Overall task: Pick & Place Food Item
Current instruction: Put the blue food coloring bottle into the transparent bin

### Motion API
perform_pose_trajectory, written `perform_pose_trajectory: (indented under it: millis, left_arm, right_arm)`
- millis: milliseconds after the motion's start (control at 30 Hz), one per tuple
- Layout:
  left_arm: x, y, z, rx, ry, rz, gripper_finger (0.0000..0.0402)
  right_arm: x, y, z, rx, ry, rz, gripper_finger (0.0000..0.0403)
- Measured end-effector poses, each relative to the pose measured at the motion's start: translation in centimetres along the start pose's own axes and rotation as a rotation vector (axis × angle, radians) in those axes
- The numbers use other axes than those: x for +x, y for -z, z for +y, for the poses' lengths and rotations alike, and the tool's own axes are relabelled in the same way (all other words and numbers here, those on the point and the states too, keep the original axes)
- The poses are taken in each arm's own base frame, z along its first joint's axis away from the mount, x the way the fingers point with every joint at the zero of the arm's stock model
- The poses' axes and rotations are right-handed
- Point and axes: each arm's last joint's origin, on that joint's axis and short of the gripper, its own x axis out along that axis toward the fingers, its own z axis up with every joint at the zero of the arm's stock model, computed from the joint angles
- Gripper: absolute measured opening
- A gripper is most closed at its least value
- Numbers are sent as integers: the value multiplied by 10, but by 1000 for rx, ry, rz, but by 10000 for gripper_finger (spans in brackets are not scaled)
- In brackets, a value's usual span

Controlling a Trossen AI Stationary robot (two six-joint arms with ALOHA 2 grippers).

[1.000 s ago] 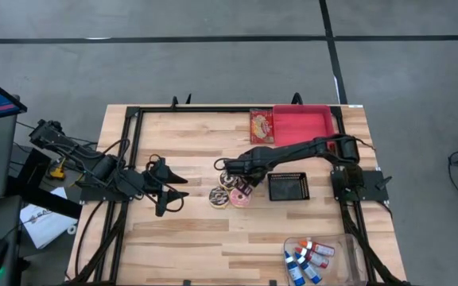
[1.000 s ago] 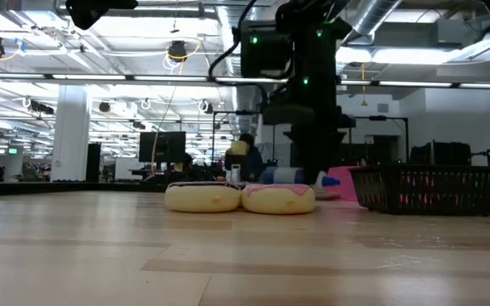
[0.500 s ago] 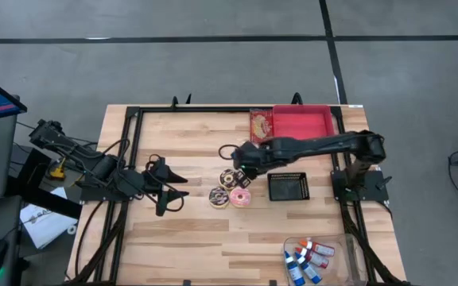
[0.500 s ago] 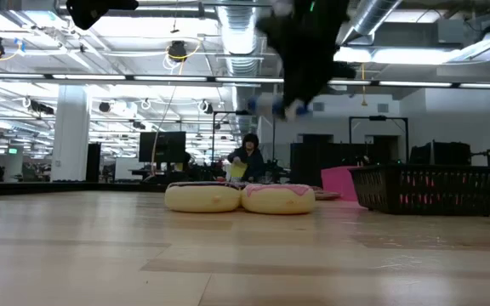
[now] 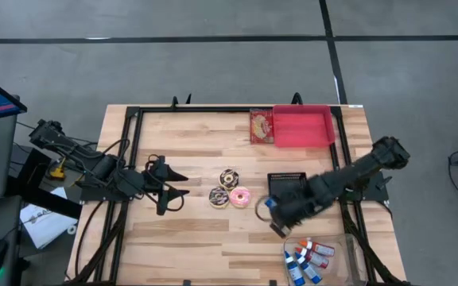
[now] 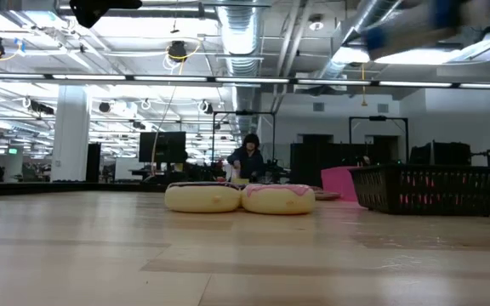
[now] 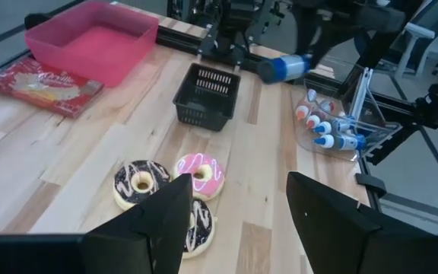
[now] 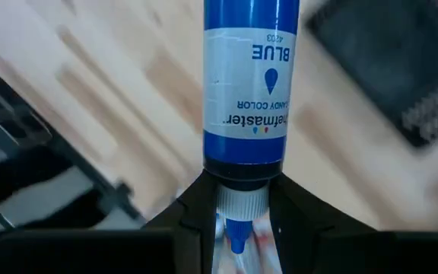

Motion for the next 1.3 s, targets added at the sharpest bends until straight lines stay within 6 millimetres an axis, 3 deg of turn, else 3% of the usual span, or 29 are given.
perform_pose_trajectory:
  millis: [433, 600, 733, 1000, 1300]
  left_arm:
    - [0, -3, -1, -8, -7, -30, 211]
    - [0, -5, -2, -25, 1, -55, 211]
    - [0, -6, -2, -28, 2, -60, 211]
    - [0, -8, -3, -25, 16, -85, 211]
    - [0, -8, -4, -49, 17, -83, 211]
  right_arm:
    - [0, 120, 8, 114, 59, 195, 85]
    - [8, 155, 8, 162, 26, 231, 85]
    - [23, 169, 7, 172, 4, 246, 85]
    - [58, 172, -2, 161, 22, 241, 102]
    - [64, 171, -1, 154, -29, 182, 134]
